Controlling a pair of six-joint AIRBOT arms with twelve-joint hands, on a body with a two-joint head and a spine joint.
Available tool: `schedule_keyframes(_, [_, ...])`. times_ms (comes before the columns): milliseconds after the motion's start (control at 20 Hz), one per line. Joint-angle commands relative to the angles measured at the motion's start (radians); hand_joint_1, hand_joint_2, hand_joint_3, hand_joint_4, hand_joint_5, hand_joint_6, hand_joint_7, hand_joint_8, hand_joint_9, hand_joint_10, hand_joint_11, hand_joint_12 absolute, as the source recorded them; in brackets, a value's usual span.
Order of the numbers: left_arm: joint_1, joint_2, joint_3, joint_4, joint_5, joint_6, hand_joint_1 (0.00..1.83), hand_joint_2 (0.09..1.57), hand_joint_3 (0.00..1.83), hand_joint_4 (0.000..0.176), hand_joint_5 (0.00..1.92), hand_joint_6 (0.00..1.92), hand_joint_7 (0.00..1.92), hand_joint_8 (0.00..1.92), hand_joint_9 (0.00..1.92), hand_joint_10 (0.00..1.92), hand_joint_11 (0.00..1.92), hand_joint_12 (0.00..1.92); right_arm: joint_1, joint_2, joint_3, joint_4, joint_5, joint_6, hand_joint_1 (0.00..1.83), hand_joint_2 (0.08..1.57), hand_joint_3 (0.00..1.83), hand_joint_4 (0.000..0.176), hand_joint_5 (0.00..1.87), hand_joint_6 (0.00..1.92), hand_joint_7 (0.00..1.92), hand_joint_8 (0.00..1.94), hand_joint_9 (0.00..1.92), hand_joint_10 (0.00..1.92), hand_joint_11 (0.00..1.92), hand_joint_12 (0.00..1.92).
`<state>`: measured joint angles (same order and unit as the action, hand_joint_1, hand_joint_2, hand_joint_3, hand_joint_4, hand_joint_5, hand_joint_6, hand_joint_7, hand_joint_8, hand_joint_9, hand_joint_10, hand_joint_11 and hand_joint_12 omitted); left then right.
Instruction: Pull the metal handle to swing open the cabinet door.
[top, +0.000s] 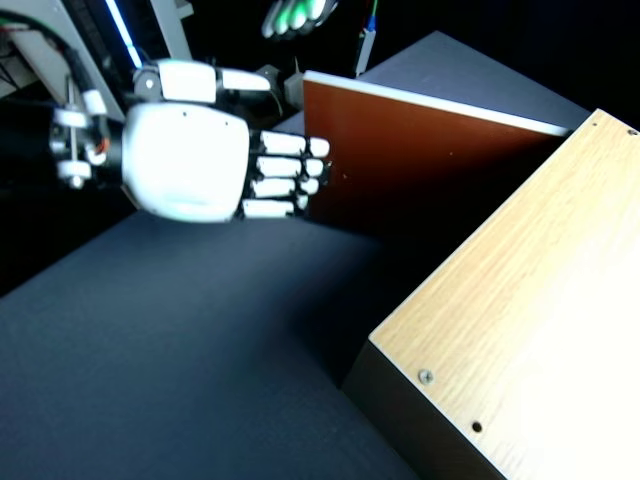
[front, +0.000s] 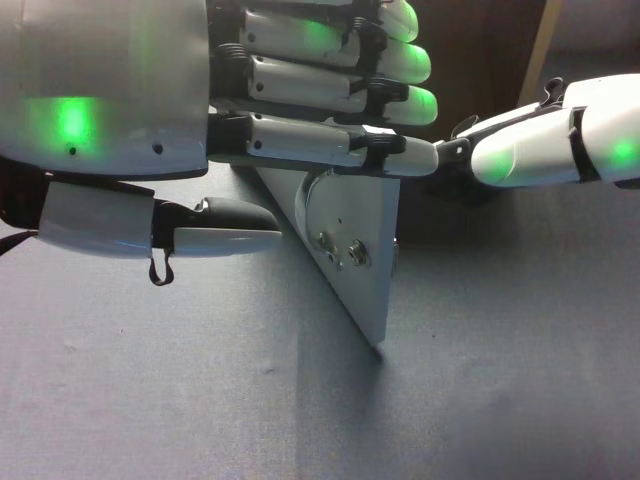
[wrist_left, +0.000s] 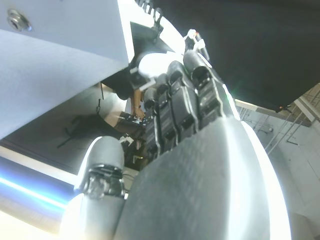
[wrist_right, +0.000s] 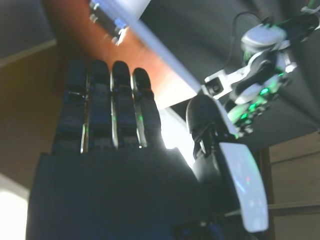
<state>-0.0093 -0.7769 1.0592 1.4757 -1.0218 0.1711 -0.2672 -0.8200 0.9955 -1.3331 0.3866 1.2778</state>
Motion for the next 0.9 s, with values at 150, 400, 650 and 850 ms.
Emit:
schedule_keyframes(150, [-0.01, 0.006, 0.0, -0.098, -0.027, 0.009, 0.0, 1.57, 0.14, 0.0, 0.27, 0.01, 0.28, 0.0, 0.25, 0.0, 0.0, 0.61, 0.015, -0.031, 0.02, -0.014, 0.04, 0.008, 0.0, 1.57, 0.09, 0.0, 0.32, 0.0, 0.32, 0.01, 0.29, 0.01, 0.0, 0.74])
schedule_keyframes(400, [-0.01, 0.006, 0.0, -0.098, -0.027, 0.009, 0.0, 1.57, 0.16, 0.0, 0.28, 0.0, 0.28, 0.0, 0.25, 0.0, 0.0, 0.59, 0.022, -0.059, 0.02, -0.079, 0.023, 0.008, 0.0, 1.57, 0.1, 0.0, 0.32, 0.0, 0.32, 0.0, 0.28, 0.0, 0.0, 0.73])
schedule_keyframes(650, [-0.01, 0.006, 0.0, -0.098, -0.027, 0.009, 0.0, 1.57, 0.16, 0.0, 0.27, 0.0, 0.27, 0.0, 0.24, 0.0, 0.0, 0.56, 0.034, -0.089, 0.014, -0.099, -0.012, -0.021, 0.0, 1.57, 0.11, 0.0, 0.33, 0.0, 0.33, 0.0, 0.29, 0.0, 0.0, 0.76])
schedule_keyframes(850, [-0.01, 0.006, 0.0, -0.098, -0.027, 0.009, 0.0, 1.57, 0.17, 0.0, 0.27, 0.0, 0.27, 0.0, 0.24, 0.0, 0.0, 0.55, 0.037, -0.105, 0.002, -0.097, -0.013, -0.035, 0.0, 1.57, 0.1, 0.0, 0.33, 0.0, 0.33, 0.0, 0.29, 0.0, 0.0, 0.76])
